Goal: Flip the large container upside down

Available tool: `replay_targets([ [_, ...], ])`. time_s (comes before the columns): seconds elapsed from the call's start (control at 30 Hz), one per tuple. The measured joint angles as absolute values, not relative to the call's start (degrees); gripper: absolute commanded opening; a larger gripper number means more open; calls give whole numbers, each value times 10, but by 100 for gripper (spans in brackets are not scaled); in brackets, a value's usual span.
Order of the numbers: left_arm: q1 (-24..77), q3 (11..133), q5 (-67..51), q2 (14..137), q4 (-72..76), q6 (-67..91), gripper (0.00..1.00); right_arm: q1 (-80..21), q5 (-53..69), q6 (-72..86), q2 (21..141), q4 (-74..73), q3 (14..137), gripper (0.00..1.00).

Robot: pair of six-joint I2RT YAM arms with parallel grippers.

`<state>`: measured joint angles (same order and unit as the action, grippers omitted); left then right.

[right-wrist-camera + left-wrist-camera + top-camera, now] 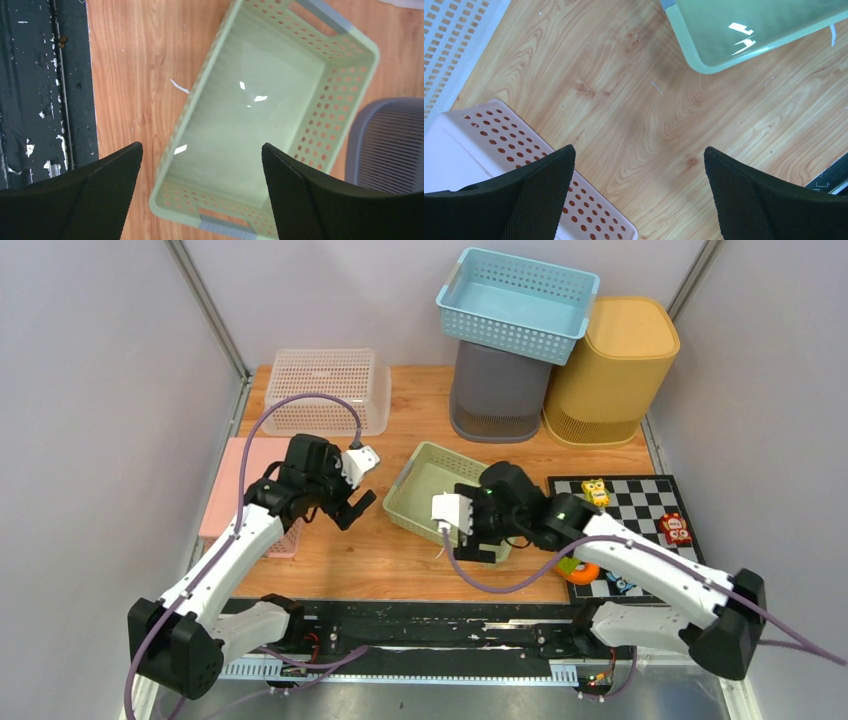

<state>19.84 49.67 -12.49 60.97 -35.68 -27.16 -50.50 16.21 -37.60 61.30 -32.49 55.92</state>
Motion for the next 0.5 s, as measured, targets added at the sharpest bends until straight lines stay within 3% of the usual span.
replay_targets([
  [0.27, 198, 494, -123, 616, -345, -273, 100, -602, 54, -323, 752, -263, 558, 83],
  [0.5, 198, 488, -115, 614, -338, -273, 100, -634, -47, -285, 848, -244, 594, 69],
])
